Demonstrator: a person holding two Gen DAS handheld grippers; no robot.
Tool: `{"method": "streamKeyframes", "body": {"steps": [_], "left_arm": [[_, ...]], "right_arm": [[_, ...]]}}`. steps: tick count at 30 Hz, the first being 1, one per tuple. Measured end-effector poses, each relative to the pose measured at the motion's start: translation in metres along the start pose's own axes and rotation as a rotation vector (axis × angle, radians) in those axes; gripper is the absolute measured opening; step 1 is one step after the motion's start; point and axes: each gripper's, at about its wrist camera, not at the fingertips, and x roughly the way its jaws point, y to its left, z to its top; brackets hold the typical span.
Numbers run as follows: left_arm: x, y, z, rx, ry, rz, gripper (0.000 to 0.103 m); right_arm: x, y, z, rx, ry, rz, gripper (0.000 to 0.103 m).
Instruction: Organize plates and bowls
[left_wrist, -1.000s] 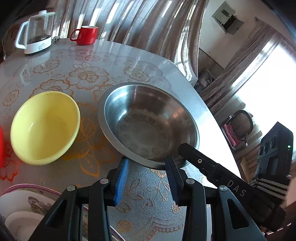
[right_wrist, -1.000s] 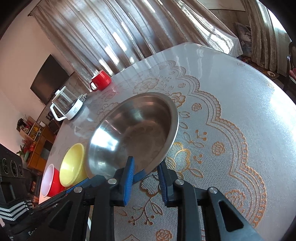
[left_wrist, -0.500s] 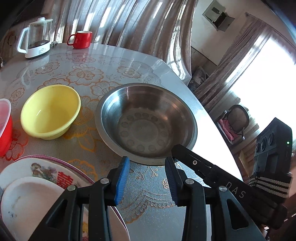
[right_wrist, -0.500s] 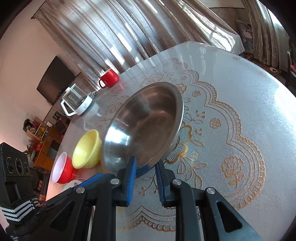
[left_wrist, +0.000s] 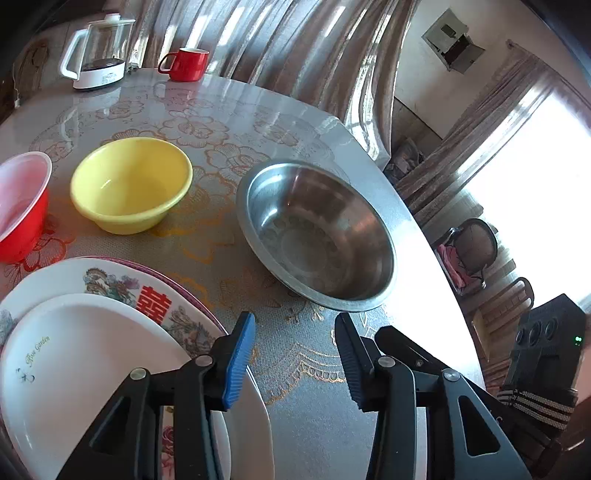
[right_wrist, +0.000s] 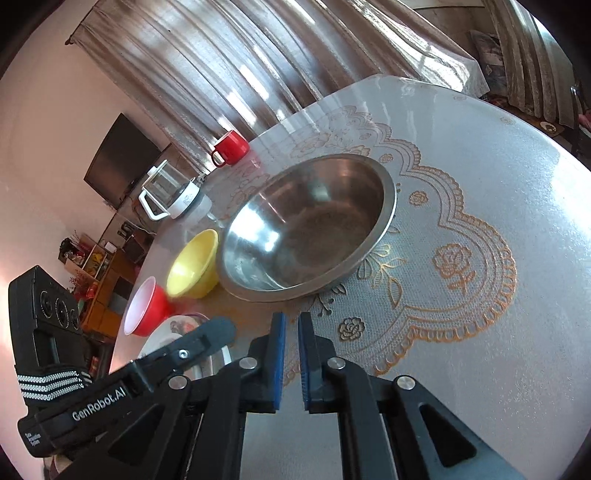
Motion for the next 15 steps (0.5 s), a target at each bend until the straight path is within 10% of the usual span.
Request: {"method": "streamKeyframes", "body": {"steps": [5,15], "left_arm": [[-0.002,0.004,0.015,-0.012,-0.023,0.026,0.046],[0.029,0.003,0.046,-0.008,-0.005,0.068,0.046]], "right_arm": [[-0.01,-0.01,0.009,0.043,-0.047,0.015,0.029],[0.008,-0.022,0.06,0.033,-0.11,-0.096,0.035]]}}
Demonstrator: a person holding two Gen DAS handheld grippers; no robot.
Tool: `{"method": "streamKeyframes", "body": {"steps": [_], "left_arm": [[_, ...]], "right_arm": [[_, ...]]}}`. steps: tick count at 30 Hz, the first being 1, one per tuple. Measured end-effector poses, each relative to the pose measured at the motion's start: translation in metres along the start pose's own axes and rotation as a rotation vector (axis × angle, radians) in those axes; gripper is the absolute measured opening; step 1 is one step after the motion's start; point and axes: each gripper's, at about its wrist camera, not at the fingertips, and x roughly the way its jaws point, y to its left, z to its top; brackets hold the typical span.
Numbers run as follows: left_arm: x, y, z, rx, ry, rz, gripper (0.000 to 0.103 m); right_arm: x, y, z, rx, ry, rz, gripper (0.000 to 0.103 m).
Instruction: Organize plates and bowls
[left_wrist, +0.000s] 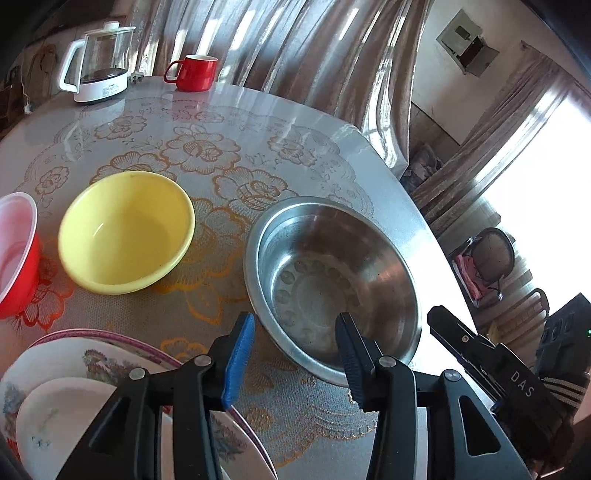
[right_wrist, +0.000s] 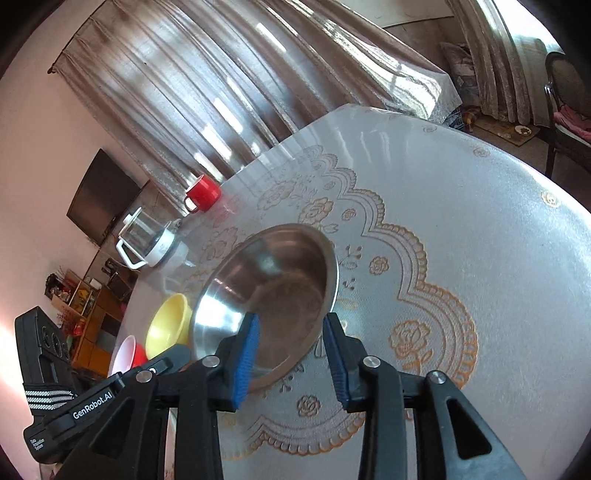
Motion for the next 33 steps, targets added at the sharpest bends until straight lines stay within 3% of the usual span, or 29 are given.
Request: {"method": "streamKeyframes", "body": {"steps": [5,9,12,22,33], "left_arm": [[0.018,-0.001,0.002,0.008,0.03,0.009,0.045],[0.022,-0.003,0.001,0.026,0.031,0.001,0.04],[0.017,-0.007,-0.002,0.042,0.026,-0.008,0.039],[-0.007,0.0,-0.012,0.036,-0.002,-0.02,0.038],[-0.069,0.04,-0.015,-0.044,-0.11,-0.002,0.038]], "right_arm": [[0.028,0.001,0.008,-0.043,0.033,-0.072,0.033],[0.039,-0.002,0.005,-0.073,0.058,-0.105,0.018],[0.038,-0.002,0.002,-0.092,0.057,-0.114,0.017],[0.015,0.012,-0.003,-0.121,0.028,-0.072,0.017],[0.004,0.079,-0.013,-0.23,0.009,0.025,0.017]]}}
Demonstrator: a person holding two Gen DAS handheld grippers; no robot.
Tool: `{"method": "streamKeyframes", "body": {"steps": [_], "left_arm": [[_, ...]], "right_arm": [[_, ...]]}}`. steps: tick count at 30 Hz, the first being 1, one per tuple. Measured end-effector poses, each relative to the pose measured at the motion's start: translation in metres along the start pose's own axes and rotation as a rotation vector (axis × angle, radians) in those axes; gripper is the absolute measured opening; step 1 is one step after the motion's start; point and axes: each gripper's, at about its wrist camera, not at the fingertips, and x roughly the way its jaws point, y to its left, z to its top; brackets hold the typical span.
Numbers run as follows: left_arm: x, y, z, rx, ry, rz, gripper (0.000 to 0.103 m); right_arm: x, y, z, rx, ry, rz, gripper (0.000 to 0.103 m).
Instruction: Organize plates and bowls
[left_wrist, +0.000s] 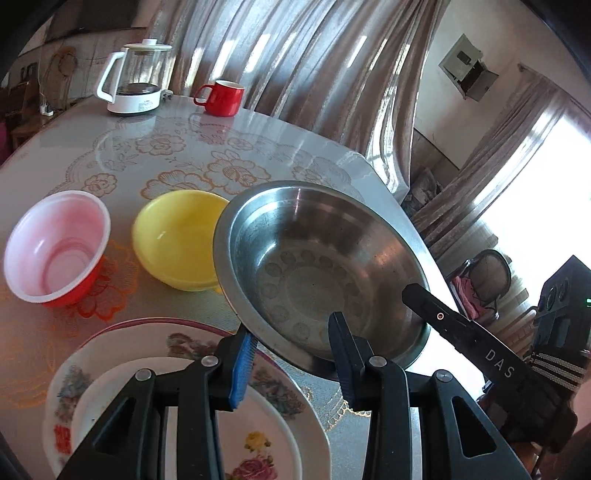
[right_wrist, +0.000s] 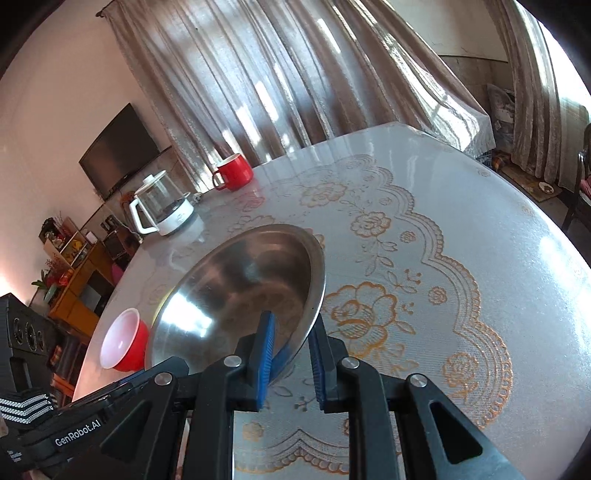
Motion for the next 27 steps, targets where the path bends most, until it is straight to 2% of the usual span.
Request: {"method": "streamKeyframes", "body": {"steps": [13,19,27], "left_arm": [[-0.091,0.067,-0.02,-0.072,-0.152,0.101,0.038],[-0.139,0.111,-0.048,-0.13,-0.213,0.165,0.039],[-0.178,0.168,-0.097,-0.232,-0.227,0.263,0.039]], "right_arm": [[0.003,0.097,-0.022,-0.122,0.029,0.168,0.017],[0.004,0.153,-0.044,-0.203,0.067,0.273,0.017],[0.021,0.214,-0.092,-0.296,0.182,0.375,0.017]]}}
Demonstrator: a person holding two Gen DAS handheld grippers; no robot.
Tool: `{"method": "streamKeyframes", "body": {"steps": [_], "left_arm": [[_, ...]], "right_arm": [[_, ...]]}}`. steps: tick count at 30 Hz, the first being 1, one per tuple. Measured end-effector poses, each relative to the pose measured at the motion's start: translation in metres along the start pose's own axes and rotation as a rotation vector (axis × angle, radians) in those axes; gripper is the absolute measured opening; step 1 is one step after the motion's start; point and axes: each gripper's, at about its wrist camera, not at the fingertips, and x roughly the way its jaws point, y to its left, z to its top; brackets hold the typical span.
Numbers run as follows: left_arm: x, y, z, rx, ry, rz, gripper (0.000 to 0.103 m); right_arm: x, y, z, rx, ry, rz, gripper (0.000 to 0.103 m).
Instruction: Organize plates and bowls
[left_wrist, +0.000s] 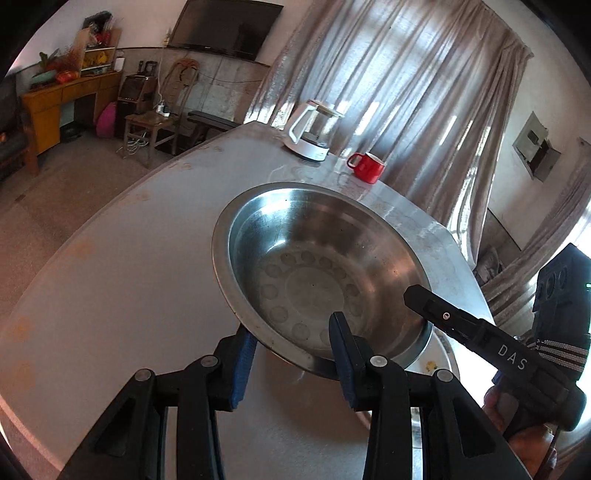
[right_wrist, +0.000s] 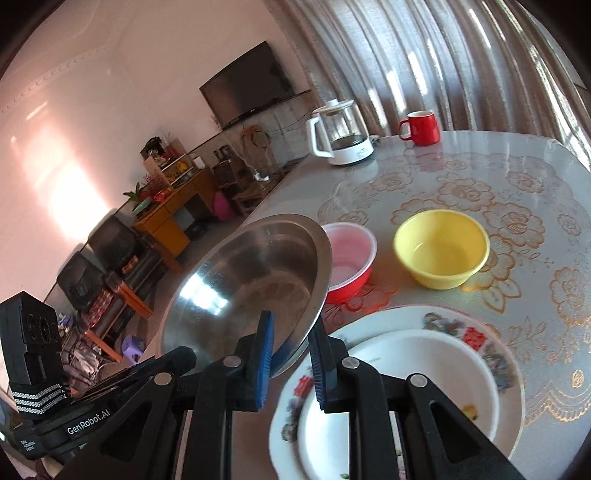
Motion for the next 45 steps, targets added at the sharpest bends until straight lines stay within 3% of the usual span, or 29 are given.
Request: {"method": "streamKeyframes", "body": {"steps": [14,21,26,31,37,45], "left_arm": [[0.003,0.05,-0.03,-0.07,0.064,0.075,0.039],[0.003,0.055,-0.035,-0.021,0.058,0.073,0.041],[-0.006,0.064,-0.033,-0.025,0.033,0.071,0.047],[-0.017,0.071,-0.031,-0.003,-0.001,0.118,0.053],[-0.028,0.082,-0.016,-0.015,-0.04,0.152,0.053],[-0.016,0.051,0.017,0.065,-0.046,0.145,0.053]], "right_arm": [[0.053,0.035,-0.041,-0.056,0.162,0.023,0.019],[0.058,0.032,-0.051,-0.06,0.188,0.001,0.02],[0.059,0.032,-0.052,-0.083,0.191,0.01,0.027],[0.055,0.027,-0.051,-0.081,0.195,0.049,0.031],[0.039,0.016,-0.044,-0.065,0.153,0.067,0.035],[0.029,-0.015,-0.016,0.022,0.086,0.04,0.035]]}}
